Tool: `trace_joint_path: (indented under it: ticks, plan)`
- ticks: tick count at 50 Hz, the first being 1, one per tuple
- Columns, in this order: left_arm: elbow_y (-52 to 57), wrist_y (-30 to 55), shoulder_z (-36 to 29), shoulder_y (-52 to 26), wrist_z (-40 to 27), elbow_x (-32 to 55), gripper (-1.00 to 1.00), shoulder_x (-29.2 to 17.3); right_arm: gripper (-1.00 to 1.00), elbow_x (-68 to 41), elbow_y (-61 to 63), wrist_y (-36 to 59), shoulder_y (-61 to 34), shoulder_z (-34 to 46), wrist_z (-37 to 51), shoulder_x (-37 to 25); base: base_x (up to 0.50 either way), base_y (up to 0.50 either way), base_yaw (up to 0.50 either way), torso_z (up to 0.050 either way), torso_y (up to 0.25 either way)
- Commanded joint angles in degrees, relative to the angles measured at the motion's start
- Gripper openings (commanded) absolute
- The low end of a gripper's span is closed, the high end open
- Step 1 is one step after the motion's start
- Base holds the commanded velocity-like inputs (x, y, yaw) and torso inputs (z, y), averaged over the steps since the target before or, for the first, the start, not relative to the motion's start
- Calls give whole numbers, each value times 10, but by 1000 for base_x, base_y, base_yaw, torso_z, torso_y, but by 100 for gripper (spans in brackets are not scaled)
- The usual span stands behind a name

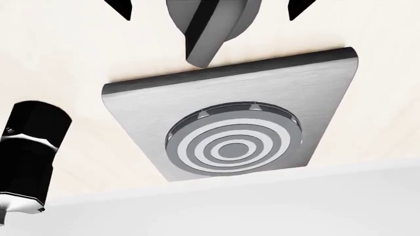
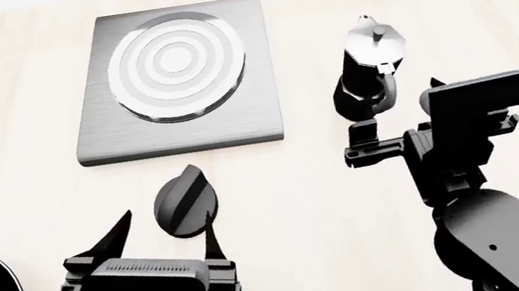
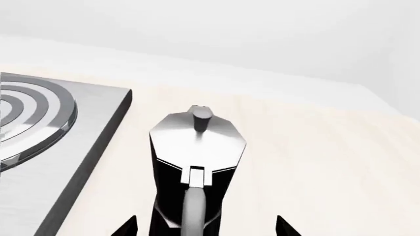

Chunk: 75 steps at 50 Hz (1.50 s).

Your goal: Turn on the stove and put the moka pot on it.

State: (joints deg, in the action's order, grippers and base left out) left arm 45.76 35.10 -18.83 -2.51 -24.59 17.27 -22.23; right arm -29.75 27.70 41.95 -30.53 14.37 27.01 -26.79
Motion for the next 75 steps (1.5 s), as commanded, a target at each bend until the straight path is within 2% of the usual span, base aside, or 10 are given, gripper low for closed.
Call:
trace_joint_path:
  ticks: [1,35,36,75]
  plan:
    - [-2,3,9,-1,17,-2,100,10,100,21,-43,-12,-12,2,-27,16,0,0,0,0,0]
    - [-2,2,11,-3,12,6,100,4,100,26,-76,-19,-37,19,-27,35,0,0,0,0,0]
    - [-3,1,9,-2,13,5,100,3,-100,27,-75,-19,-36,19,-27,34,0,0,0,0,0]
    - [-13,-2,-10,-4,9,2,100,-1,-100,12,-65,-11,-58,9,-23,31,0,0,0,0,0]
